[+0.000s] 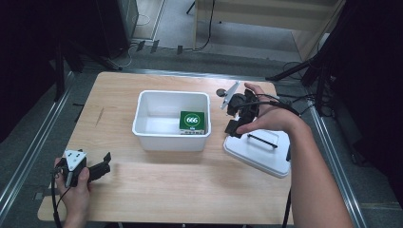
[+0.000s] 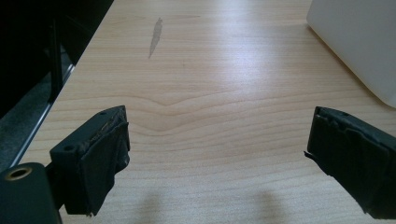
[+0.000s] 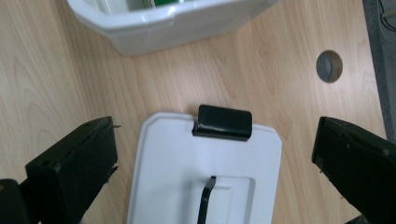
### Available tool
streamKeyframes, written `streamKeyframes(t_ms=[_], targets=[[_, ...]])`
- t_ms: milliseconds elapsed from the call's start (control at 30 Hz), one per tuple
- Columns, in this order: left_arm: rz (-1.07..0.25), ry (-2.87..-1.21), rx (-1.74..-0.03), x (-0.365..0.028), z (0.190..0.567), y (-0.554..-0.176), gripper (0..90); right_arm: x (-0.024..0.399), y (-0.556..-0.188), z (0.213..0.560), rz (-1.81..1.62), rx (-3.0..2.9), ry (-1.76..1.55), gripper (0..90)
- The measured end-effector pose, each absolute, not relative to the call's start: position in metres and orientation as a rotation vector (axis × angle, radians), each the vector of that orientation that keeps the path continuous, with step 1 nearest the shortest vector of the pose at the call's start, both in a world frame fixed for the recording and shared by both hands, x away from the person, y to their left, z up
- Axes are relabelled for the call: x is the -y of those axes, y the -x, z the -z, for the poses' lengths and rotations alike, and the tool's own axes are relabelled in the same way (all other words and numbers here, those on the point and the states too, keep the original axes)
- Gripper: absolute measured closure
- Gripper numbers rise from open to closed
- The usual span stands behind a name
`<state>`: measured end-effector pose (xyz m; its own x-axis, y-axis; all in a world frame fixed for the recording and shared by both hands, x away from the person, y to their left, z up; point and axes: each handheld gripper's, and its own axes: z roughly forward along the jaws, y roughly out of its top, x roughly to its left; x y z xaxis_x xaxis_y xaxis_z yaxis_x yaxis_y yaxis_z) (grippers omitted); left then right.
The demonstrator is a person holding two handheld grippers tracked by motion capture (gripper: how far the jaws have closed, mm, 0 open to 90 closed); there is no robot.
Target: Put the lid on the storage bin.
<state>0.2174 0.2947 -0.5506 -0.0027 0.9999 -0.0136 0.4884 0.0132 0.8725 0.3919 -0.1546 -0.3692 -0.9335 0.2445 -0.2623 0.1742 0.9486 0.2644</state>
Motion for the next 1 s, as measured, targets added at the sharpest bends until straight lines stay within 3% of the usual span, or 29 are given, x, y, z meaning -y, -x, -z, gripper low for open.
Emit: streamKeyframes(t_ms=[767,1000], targets=[[-0.917,-1.566,-1.579,-0.293,0.551,-0.218,6.3,0.220,-0.380,0.410,-0.291,-2.810,-0.477,0.6],[-0.919,-1.568,-1.578,-0.293,0.551,-0.218,6.4,0.233,-0.378,0.426,-0.294,-2.784,-0.504,11.1]])
